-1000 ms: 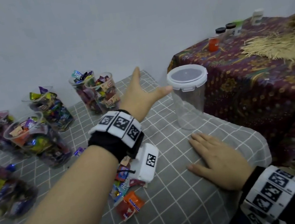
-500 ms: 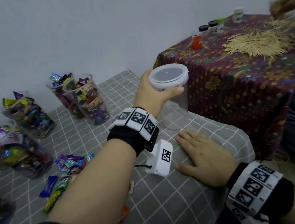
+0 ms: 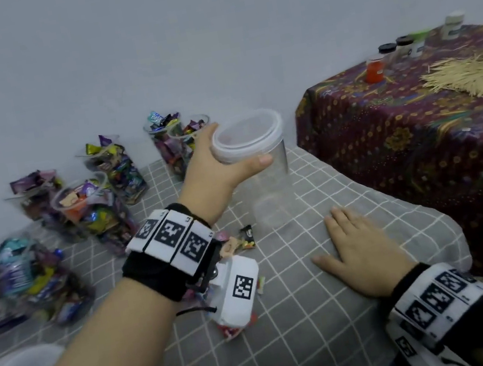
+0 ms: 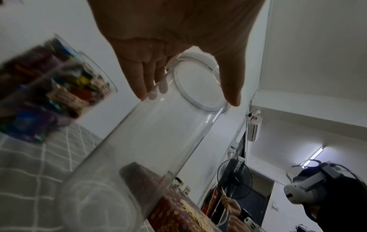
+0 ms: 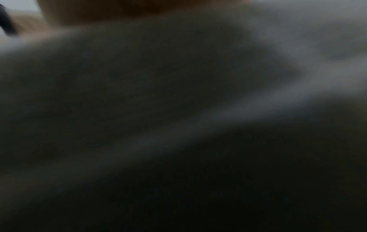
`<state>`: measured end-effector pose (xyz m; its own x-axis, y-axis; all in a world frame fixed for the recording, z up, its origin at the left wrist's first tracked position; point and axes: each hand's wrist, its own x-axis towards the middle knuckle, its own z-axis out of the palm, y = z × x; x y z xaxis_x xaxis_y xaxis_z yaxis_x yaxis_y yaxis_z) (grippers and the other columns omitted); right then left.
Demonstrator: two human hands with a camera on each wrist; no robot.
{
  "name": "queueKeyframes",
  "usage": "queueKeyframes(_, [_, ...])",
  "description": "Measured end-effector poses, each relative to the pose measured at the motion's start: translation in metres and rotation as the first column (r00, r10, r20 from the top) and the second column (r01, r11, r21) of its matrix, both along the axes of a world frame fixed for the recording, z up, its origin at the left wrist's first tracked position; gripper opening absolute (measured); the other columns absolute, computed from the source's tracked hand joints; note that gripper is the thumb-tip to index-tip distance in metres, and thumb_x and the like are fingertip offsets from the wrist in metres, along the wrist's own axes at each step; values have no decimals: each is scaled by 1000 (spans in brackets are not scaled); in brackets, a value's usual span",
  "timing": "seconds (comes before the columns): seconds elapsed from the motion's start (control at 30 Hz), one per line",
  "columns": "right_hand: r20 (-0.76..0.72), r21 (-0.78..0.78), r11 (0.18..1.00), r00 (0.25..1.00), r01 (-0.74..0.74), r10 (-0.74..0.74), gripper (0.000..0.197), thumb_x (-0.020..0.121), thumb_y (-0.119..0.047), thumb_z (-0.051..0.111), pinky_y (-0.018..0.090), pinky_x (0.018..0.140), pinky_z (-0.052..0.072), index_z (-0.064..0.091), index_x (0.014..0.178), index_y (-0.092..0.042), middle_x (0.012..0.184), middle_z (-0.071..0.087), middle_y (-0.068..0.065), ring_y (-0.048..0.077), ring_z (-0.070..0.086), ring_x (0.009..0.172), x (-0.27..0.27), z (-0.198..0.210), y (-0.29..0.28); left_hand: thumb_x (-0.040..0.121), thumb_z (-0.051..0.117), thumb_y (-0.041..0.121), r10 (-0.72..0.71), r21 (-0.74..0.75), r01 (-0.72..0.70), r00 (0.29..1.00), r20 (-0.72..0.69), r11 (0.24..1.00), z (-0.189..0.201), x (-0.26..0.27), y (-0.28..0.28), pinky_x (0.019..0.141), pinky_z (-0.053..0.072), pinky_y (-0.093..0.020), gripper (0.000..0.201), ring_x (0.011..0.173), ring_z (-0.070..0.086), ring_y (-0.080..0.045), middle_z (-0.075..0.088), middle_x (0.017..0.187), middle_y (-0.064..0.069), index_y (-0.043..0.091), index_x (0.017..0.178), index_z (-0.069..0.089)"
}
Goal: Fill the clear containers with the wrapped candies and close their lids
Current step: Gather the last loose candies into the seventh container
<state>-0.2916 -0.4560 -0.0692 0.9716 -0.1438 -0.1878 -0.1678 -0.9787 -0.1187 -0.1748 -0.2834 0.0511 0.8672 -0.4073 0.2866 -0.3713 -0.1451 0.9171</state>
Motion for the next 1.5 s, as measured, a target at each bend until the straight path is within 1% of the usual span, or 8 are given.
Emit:
queueKeyframes(0.23, [8,8,996,996,-90,90,84,92,-65,12,34,118,-5,-5,151,-8,159,-9,10,21,-9,146,13,-1,42,52,87,31,50,42,-51,999,6,998,5,-19,103,88,46,-16,73,103,61,2,66,110,10,25,117,54])
queueKeyframes(0.4, [-19,18,989,989,-149,149,142,34,-83,-39,32,116,-5,-5,151,-10,159,-8,9,20,-8,147,20,-1,64,43,84,45,61,45,-59,997,-45,997,2,-40,164,77,49,-11,86,102,62,0,66,115,13,25,121,55])
queueKeyframes(0.57, [-28,-6,987,987,-161,161,142,33,-78,-44,28,111,-10,-3,151,-11,159,-7,8,20,-9,146,21,1,73,31,89,55,119,77,-112,988,-99,991,-20,-55,188,92,47,-21,113,111,59,-2,64,120,13,22,131,47])
queueKeyframes(0.7, [-30,29,991,990,-134,135,85,89,-69,9,28,115,-5,-4,151,-12,159,-7,7,18,-7,147,15,8,80,29,89,48,108,52,-102,985,-131,993,-30,-63,188,91,47,-19,113,112,58,-1,63,117,16,25,130,44])
queueKeyframes(0.97, [136,289,929,971,-230,198,73,94,-51,41,21,113,7,6,151,-22,160,2,-4,9,6,145,7,67,103,48,83,31,35,22,-32,989,-140,999,-47,-69,188,88,44,-11,97,118,52,2,57,125,19,29,134,37])
queueKeyframes(1.13, [516,179,812,756,-556,403,67,90,-45,51,0,101,-1,29,147,-18,154,26,-3,4,17,138,7,109,140,54,85,21,30,20,-27,988,-149,999,-60,-74,180,87,41,-7,89,115,55,1,61,124,11,21,132,43])
queueKeyframes(1.3, [650,-39,709,521,-704,554,54,72,-25,55,30,104,33,57,121,-3,129,57,15,26,52,120,18,103,177,65,81,-1,79,55,-79,997,-3,995,-55,-74,169,87,47,-15,63,106,61,-2,67,112,13,24,117,55])
queueKeyframes(1.5, [709,-207,658,353,-724,611,47,71,-14,64,35,106,26,61,116,-2,121,62,13,26,51,117,32,85,179,68,76,-9,75,48,-76,997,16,996,-54,-76,167,77,45,-9,56,93,63,5,68,100,20,25,107,57])
